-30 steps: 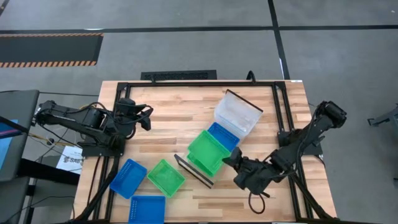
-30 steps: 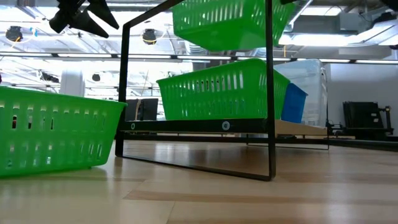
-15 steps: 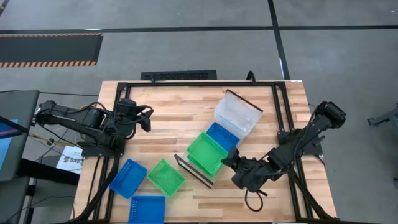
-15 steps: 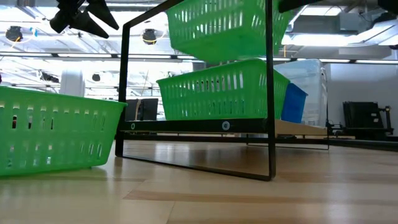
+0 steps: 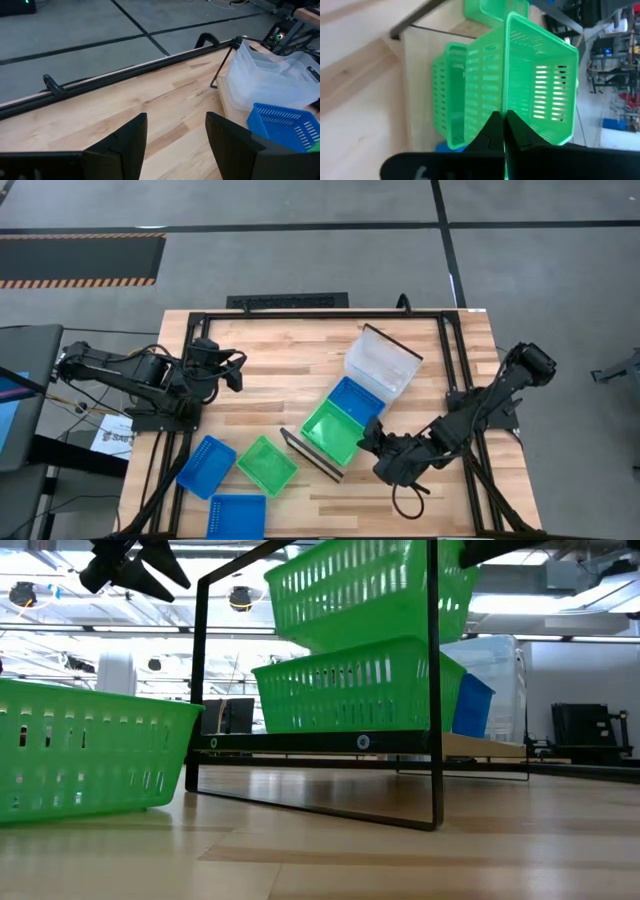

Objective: Stack baskets on shelf by color
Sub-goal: Stack the top green bin on the other green bin on the shelf

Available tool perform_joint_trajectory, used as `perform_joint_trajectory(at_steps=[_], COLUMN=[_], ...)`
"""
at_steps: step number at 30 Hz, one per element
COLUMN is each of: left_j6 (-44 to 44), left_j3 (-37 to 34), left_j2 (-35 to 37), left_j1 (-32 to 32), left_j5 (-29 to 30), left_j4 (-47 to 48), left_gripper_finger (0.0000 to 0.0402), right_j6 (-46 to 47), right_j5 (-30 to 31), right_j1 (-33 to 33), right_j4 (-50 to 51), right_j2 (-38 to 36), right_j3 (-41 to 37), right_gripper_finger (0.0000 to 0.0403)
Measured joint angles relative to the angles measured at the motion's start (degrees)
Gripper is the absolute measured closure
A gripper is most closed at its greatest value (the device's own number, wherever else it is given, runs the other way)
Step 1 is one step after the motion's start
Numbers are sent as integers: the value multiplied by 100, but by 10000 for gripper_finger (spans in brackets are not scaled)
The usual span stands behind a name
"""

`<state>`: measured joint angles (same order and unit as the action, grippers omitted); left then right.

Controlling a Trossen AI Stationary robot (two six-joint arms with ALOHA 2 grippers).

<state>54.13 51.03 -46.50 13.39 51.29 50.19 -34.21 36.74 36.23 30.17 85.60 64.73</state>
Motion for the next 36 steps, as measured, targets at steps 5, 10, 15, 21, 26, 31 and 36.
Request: perform_joint_trajectory(at_steps=[5, 10, 15, 21, 26, 31, 36], left_j6=[-36, -39, -37, -46, -48, -50, -94], left_j3=[0, 0, 1, 0, 1, 2, 0], left_j2=[-1, -1, -1, 0, -1, 0, -2], left_j1=[0, 0, 0, 0, 0, 0, 0], left_j5=[0, 2, 2, 6, 10, 11, 62], left_j4=[20, 18, 16, 15, 14, 14, 13], left_gripper_finger=[212, 212, 212, 212, 212, 212, 212], right_j6=[64, 119, 78, 71, -267, -767, -781], right_j5=[-107, -106, -191, -215, -223, -227, -203], right_j1=[0, 0, -1, -2, -45, -119, -178], right_j4=[42, 118, 101, 103, -77, -436, -366], right_j2=[0, 0, 0, 0, -4, 0, -2], right_j3=[0, 0, 0, 0, -73, -319, -319], right_gripper_finger=[402, 402, 402, 402, 402, 402, 402])
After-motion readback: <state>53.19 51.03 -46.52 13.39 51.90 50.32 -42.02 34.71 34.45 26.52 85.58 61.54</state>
